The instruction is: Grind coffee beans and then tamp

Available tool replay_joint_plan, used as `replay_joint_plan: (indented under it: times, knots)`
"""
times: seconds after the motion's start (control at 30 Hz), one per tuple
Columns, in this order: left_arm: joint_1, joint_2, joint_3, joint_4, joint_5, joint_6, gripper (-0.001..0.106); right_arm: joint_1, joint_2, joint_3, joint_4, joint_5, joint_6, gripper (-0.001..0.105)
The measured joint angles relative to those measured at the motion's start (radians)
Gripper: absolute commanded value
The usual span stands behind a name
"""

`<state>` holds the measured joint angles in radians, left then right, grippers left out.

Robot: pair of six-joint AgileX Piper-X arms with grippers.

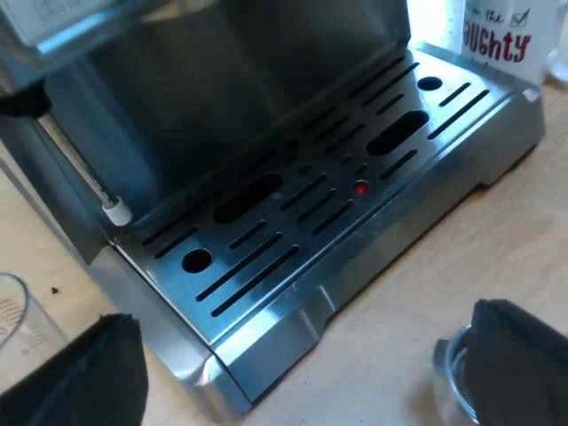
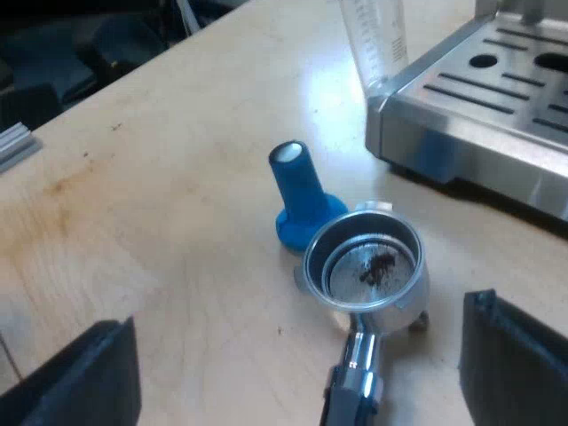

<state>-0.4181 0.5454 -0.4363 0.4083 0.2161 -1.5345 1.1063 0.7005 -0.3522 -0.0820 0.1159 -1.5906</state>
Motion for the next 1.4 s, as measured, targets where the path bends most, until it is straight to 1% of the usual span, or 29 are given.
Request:
replay_joint_plan:
  times: [0.07, 0.1, 0.17, 0.2, 0.27, 0.3, 0.33, 0.37, 0.5, 0.57, 0.6, 0.67, 0.7, 0.73, 0.77, 0.8, 0.87, 0.9, 0.97, 1.0, 1.07, 1.1, 1.17, 1.23, 1.4]
  knots:
    - [0.0, -0.014, -0.04, 0.065, 0.0, 0.0, 0.074, 0.0, 0.0, -0.063, 0.117, -0.02, 0.006, 0.082]
    - [0.0, -0.016, -0.051, 0.076, 0.0, 0.0, 0.074, 0.0, 0.0, -0.082, 0.138, -0.021, 0.007, 0.082]
    - [0.0, -0.016, -0.095, 0.114, 0.002, 0.0, 0.074, 0.0, 0.0, -0.158, 0.272, -0.021, 0.007, 0.082]
    - [0.0, -0.016, -0.106, 0.119, 0.002, -0.002, 0.074, 0.0, 0.0, -0.179, 0.303, -0.021, 0.007, 0.082]
    - [0.0, -0.016, -0.153, 0.145, 0.002, -0.027, 0.074, -0.008, 0.0, -0.254, 0.4, -0.021, 0.008, 0.082]
    - [0.0, -0.016, -0.165, 0.152, 0.002, -0.038, 0.074, -0.011, 0.0, -0.266, 0.42, -0.021, 0.008, 0.082]
    - [0.0, -0.016, -0.184, 0.162, 0.007, -0.051, 0.074, -0.023, 0.0, -0.3, 0.46, -0.021, 0.008, 0.082]
    - [0.0, -0.016, -0.204, 0.164, 0.021, -0.067, 0.074, -0.037, 0.0, -0.333, 0.497, -0.021, 0.008, 0.082]
    - [0.0, -0.016, -0.245, 0.164, 0.026, -0.101, 0.074, -0.125, 0.0, -0.408, 0.587, -0.021, 0.008, 0.082]
    - [0.0, -0.016, -0.259, 0.164, 0.026, -0.107, 0.074, -0.214, 0.0, -0.44, 0.635, -0.032, 0.008, 0.082]
    - [0.0, -0.016, -0.26, 0.164, 0.026, -0.109, 0.074, -0.238, 0.0, -0.447, 0.646, -0.042, 0.006, 0.082]
    - [0.012, -0.016, -0.26, 0.164, 0.026, -0.117, 0.074, -0.337, 0.0, -0.463, 0.673, -0.11, 0.006, 0.082]
    - [0.019, -0.016, -0.26, 0.166, 0.026, -0.127, 0.074, -0.363, 0.0, -0.464, 0.677, -0.124, 0.006, 0.082]
    - [0.038, -0.012, -0.26, 0.165, 0.026, -0.152, 0.074, -0.419, 0.0, -0.464, 0.687, -0.168, 0.006, 0.082]
    - [0.069, -0.013, -0.26, 0.165, 0.026, -0.178, 0.074, -0.476, 0.0, -0.464, 0.703, -0.205, 0.006, 0.082]
    - [0.087, -0.013, -0.26, 0.165, 0.026, -0.184, 0.074, -0.496, 0.0, -0.464, 0.71, -0.222, 0.006, 0.082]
    - [0.159, -0.013, -0.26, 0.165, 0.039, -0.194, 0.074, -0.603, 0.0, -0.464, 0.728, -0.274, 0.006, 0.082]
    - [0.179, -0.013, -0.26, 0.165, 0.042, -0.195, 0.074, -0.629, 0.0, -0.464, 0.731, -0.284, 0.006, 0.082]
    - [0.261, -0.013, -0.26, 0.165, 0.078, -0.198, 0.074, -0.718, 0.0, -0.464, 0.749, -0.309, 0.001, 0.082]
    - [0.274, -0.013, -0.26, 0.165, 0.086, -0.198, 0.074, -0.74, 0.0, -0.464, 0.756, -0.314, -0.002, 0.082]
    - [0.346, -0.013, -0.26, 0.175, 0.12, -0.201, 0.074, -0.823, 0.0, -0.464, 0.775, -0.357, -0.017, 0.082]
    - [0.36, -0.013, -0.26, 0.179, 0.122, -0.201, 0.074, -0.845, 0.0, -0.464, 0.778, -0.368, -0.021, 0.082]
    - [0.386, -0.013, -0.26, 0.203, 0.124, -0.201, 0.074, -0.927, 0.0, -0.464, 0.796, -0.405, -0.055, 0.082]
    - [0.386, -0.013, -0.26, 0.239, 0.128, -0.202, 0.074, -0.985, 0.0, -0.464, 0.824, -0.433, -0.07, 0.082]
    - [0.386, -0.042, -0.26, 0.304, 0.13, -0.202, 0.074, -1.142, -0.008, -0.464, 0.892, -0.502, -0.15, 0.082]
